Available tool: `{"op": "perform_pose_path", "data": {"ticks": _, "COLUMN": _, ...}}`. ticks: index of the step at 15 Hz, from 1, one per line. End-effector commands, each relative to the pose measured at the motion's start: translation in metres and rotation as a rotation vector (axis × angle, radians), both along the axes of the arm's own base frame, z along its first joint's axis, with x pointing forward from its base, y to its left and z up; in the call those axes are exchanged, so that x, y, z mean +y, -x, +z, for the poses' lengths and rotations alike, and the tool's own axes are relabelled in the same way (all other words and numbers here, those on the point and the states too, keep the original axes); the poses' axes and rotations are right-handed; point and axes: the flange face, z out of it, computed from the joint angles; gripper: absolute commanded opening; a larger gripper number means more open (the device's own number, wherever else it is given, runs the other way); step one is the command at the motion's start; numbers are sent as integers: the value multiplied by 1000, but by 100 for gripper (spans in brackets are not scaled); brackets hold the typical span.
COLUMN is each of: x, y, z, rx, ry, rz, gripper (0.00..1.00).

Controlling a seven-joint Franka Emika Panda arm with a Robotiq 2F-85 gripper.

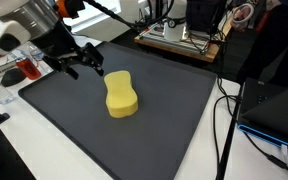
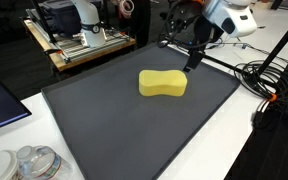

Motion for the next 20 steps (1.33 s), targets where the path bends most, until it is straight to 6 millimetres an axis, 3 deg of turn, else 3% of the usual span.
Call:
{"op": "perform_pose_path", "data": {"ticks": 1, "x": -22, "y": -7, "z": -6, "rx": -46, "ry": -69, "rz": 9, "gripper": 100}}
{"op": "perform_pose_path", "data": {"ticks": 6, "x": -49, "y": -8, "z": -30, "rx": -28, "ry": -97, "rz": -8, "gripper": 100}}
{"op": "perform_pose_path", "data": {"ticks": 10, "x": -60, "y": -7, "z": -48, "rx": -9, "ry": -111, "rz": -33, "gripper": 100}}
{"op": "perform_pose_path", "data": {"ticks": 20, "x": -83, "y": -5, "z": -50, "rx": -7, "ry": -93, "rz": -23, "gripper": 100}}
